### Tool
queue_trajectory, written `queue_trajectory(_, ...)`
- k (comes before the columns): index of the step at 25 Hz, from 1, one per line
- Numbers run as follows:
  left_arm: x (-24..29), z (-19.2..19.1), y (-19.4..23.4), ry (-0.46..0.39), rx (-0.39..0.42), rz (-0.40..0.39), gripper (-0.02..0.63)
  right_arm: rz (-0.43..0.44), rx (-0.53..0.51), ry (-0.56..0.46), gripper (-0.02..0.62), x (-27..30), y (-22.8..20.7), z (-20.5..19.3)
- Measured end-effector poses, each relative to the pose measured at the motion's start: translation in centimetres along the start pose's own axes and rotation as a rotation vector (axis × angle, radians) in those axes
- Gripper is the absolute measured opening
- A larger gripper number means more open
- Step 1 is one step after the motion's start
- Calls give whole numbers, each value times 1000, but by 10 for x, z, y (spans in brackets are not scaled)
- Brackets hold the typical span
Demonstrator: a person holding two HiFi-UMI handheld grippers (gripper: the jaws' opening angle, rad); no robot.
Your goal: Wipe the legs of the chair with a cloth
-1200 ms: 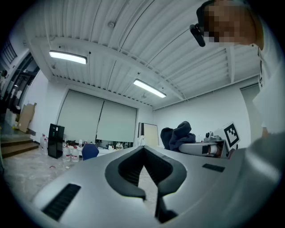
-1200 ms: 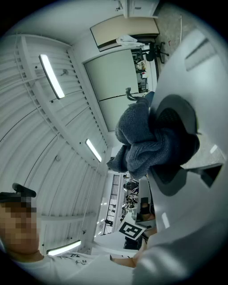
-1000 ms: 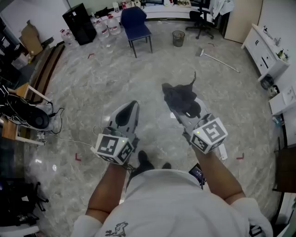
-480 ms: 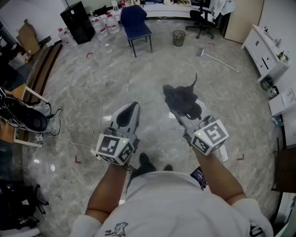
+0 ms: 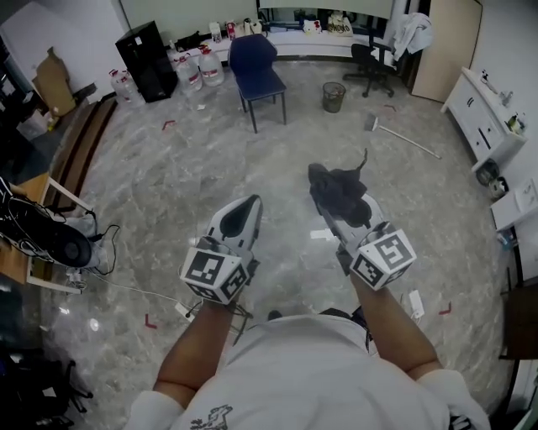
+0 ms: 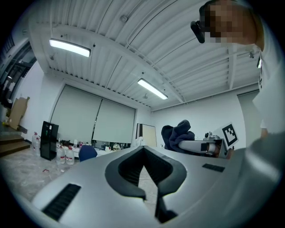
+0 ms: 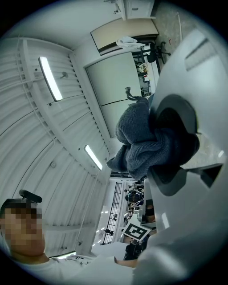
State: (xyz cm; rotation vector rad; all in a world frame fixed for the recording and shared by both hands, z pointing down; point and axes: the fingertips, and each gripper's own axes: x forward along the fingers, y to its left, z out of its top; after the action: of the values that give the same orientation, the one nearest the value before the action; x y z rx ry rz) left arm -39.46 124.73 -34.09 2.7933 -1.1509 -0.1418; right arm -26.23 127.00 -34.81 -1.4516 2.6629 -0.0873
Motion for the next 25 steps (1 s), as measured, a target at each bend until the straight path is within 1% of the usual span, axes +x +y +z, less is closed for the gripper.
queue_trajectory(2, 12, 5, 19, -1, 5, -6, 6, -7, 4, -5, 149, 23, -9, 0)
queue_trajectory(5, 37, 3, 45, 2, 4, -2, 6, -4, 0, 2, 150, 55, -31, -6)
queue_trajectory(7, 62, -3, 63, 9, -3, 4, 6, 1, -1, 9, 150, 78, -53, -11)
queue_trajectory(10, 109, -12, 90, 21, -11, 16, 6, 14, 0, 26, 150, 115, -98, -24)
queue_trajectory(12, 149, -14, 109, 23, -9, 34, 6, 28, -8, 23, 150, 141, -135, -29)
queue_trajectory(14, 195, -18, 128, 14, -12, 61, 6, 45, -9, 19, 150, 167, -182, -27)
queue_trajectory(16, 247, -20, 140, 14, -18, 83, 6, 60, 0, 20, 150, 191, -232, -22)
queue_trajectory(19, 317, -19, 151, 32, -21, 95, 6, 83, 2, 34, 150, 222, -302, -8)
queue_trajectory(23, 392, -22, 169, 33, -20, 117, 6, 119, -21, 43, 152, 259, -379, 2)
queue_trajectory(25, 424, -22, 179, 38, -18, 120, 6, 123, -19, 42, 152, 276, -408, 4)
